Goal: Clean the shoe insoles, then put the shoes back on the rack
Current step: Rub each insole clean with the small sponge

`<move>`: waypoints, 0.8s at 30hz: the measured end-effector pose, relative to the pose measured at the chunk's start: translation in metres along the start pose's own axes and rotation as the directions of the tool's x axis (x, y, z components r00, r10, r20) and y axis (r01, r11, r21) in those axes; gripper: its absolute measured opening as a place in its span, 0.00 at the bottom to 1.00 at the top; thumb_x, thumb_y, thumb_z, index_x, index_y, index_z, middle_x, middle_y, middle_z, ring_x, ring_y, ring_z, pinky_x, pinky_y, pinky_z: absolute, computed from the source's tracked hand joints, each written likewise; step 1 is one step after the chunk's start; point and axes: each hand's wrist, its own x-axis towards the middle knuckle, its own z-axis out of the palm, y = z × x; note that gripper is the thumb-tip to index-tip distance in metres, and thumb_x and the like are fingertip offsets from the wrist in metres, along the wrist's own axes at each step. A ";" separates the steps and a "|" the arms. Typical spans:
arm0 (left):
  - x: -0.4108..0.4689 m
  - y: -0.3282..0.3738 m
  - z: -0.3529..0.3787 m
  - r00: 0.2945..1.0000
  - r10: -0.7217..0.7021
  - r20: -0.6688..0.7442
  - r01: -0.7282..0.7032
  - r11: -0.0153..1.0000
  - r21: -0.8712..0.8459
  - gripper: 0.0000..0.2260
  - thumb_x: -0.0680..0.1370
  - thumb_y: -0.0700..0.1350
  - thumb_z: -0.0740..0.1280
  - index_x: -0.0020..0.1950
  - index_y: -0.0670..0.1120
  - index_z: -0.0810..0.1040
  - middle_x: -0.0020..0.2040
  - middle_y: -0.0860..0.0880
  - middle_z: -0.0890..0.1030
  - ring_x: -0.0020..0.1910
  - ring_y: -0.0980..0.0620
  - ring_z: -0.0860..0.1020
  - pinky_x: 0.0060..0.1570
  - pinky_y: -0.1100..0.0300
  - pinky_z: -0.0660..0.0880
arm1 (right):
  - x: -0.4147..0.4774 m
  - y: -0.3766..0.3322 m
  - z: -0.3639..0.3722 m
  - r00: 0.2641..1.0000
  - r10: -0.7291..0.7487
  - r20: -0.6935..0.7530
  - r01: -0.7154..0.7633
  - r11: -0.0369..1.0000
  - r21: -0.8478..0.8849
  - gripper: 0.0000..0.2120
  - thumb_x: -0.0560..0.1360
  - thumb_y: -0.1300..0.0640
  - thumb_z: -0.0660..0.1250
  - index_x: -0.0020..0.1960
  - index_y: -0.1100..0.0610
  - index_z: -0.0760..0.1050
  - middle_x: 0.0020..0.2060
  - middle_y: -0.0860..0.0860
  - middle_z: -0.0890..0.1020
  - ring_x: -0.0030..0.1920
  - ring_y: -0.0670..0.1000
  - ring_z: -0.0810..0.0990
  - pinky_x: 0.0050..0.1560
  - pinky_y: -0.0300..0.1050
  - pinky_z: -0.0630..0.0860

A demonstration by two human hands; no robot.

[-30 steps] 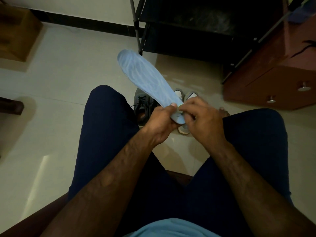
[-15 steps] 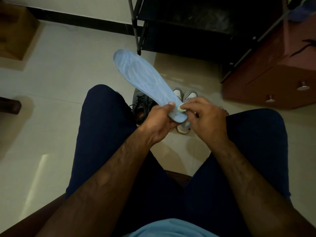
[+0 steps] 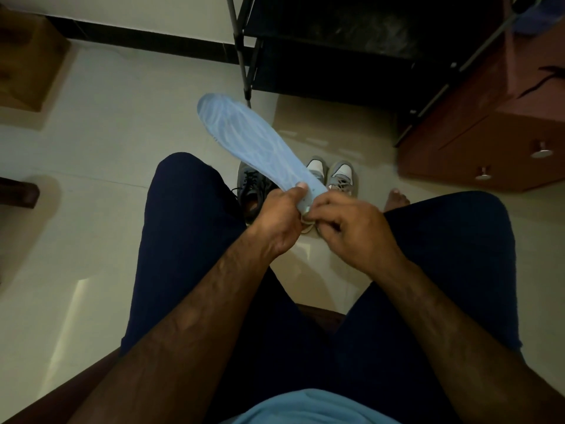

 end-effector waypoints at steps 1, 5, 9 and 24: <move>0.000 0.001 0.001 1.000 0.005 0.006 -0.005 1.000 -0.003 0.10 0.87 0.40 0.57 0.62 0.36 0.75 0.60 0.36 0.82 0.53 0.42 0.83 0.51 0.51 0.83 | 0.002 0.006 -0.003 0.998 0.055 -0.038 -0.054 0.998 0.027 0.11 0.75 0.63 0.71 0.52 0.51 0.87 0.52 0.45 0.84 0.49 0.48 0.83 0.47 0.53 0.82; 0.003 0.004 0.001 1.000 0.004 0.028 -0.004 1.000 -0.018 0.11 0.87 0.40 0.57 0.64 0.38 0.75 0.65 0.35 0.79 0.62 0.39 0.80 0.62 0.44 0.79 | 0.009 0.021 -0.011 0.970 0.165 -0.176 -0.165 0.986 0.016 0.10 0.74 0.63 0.72 0.51 0.52 0.87 0.52 0.45 0.84 0.48 0.48 0.83 0.47 0.53 0.82; 0.003 0.002 -0.003 1.000 -0.002 0.031 0.002 1.000 0.001 0.13 0.87 0.41 0.57 0.66 0.36 0.74 0.64 0.35 0.81 0.63 0.38 0.81 0.63 0.45 0.79 | -0.001 0.008 -0.004 1.000 0.008 0.008 -0.008 1.000 0.014 0.12 0.74 0.64 0.71 0.52 0.51 0.87 0.51 0.45 0.84 0.48 0.48 0.83 0.46 0.52 0.81; 0.004 0.001 0.001 0.996 -0.013 0.090 0.006 0.996 0.085 0.17 0.87 0.45 0.59 0.71 0.36 0.72 0.64 0.34 0.81 0.64 0.34 0.80 0.62 0.38 0.78 | 0.013 0.027 -0.002 0.869 0.489 -0.082 -0.419 0.813 0.405 0.08 0.77 0.56 0.73 0.49 0.46 0.76 0.34 0.46 0.81 0.32 0.50 0.80 0.37 0.51 0.80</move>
